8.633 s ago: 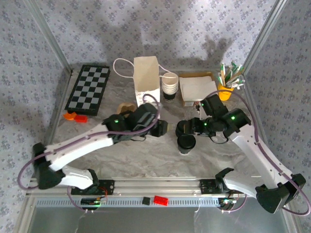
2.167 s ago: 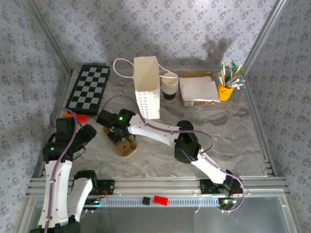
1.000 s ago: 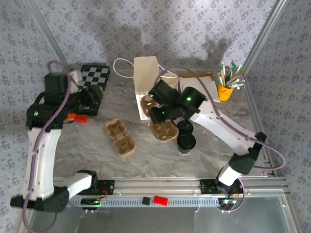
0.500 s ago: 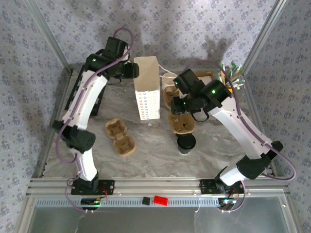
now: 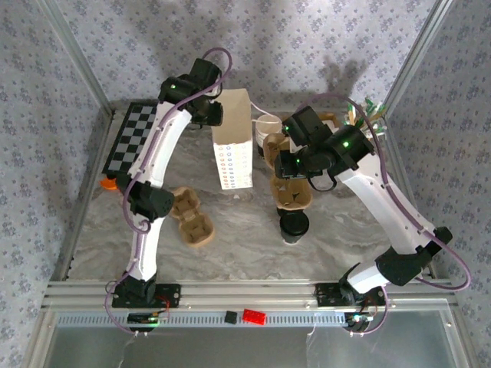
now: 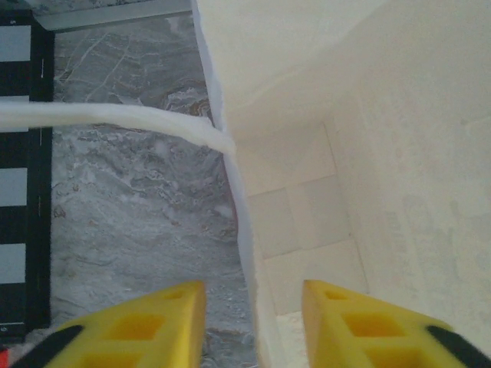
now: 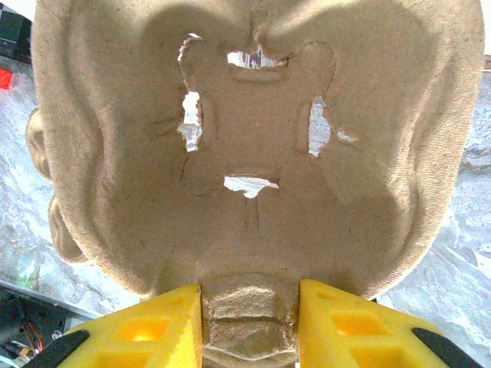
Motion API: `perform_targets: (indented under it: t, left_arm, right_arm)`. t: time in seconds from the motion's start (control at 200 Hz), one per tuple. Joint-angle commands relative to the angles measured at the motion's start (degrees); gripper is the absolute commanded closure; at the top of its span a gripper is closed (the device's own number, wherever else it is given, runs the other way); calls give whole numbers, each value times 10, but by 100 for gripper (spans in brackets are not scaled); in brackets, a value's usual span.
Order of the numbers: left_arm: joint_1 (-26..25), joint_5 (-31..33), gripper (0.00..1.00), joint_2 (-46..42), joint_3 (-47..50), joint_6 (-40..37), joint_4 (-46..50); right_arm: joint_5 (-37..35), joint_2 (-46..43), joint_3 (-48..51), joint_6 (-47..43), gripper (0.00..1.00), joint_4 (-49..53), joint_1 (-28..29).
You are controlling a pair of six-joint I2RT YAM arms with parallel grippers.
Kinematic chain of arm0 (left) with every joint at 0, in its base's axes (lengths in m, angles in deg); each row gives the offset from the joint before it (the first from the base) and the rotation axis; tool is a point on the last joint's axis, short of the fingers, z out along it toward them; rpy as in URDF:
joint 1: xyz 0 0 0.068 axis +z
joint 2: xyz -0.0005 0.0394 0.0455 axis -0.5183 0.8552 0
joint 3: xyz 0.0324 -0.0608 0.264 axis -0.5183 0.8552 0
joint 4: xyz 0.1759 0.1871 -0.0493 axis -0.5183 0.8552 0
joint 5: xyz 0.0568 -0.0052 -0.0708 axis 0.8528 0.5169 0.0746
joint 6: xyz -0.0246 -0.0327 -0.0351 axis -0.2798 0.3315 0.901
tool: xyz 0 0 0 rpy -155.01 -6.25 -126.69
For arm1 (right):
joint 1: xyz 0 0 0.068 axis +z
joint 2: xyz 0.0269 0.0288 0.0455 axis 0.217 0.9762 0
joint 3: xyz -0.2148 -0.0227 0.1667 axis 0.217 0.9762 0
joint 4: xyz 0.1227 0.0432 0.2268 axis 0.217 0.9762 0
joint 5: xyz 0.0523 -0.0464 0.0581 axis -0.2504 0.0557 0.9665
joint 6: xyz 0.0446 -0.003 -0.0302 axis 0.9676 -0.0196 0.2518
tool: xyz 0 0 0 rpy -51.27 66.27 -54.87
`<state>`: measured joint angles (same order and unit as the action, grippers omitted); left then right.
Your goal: Pack the takeout coffee
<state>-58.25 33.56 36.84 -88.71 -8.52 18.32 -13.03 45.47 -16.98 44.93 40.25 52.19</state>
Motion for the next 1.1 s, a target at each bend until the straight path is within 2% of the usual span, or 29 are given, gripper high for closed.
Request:
perform_targets:
  t: [0.0, 0.195, 0.285, 0.37, 0.555, 0.705, 0.89, 1.094]
  left_arm:
    - [-2, -2, 73, 8, -14, -4, 25]
    - [-2, -5, 92, 6, -16, 12, 45]
    - [-3, -34, 100, -4, -15, 35, 53]
    - [-9, -49, 100, -20, -12, 56, 56]
    - [-34, -28, 100, -67, 18, 107, 73]
    - [-61, -18, 100, -119, 95, 141, 69]
    - [-106, 34, 100, -193, 211, 190, 57]
    - [-140, 32, 100, -302, 384, 293, -58]
  right_arm:
    - [10, -14, 5, -7, 66, 7, -3]
    - [13, -23, 10, -8, 66, 4, -5]
    - [15, -28, 9, -9, 66, 7, -6]
    - [18, -32, 7, -13, 66, 11, -7]
    - [25, -47, 11, -15, 66, 21, -8]
    - [30, -69, 23, -14, 65, 29, -11]
    - [37, -96, 42, -5, 66, 45, -15]
    - [41, -110, 40, 18, 66, 69, -15]
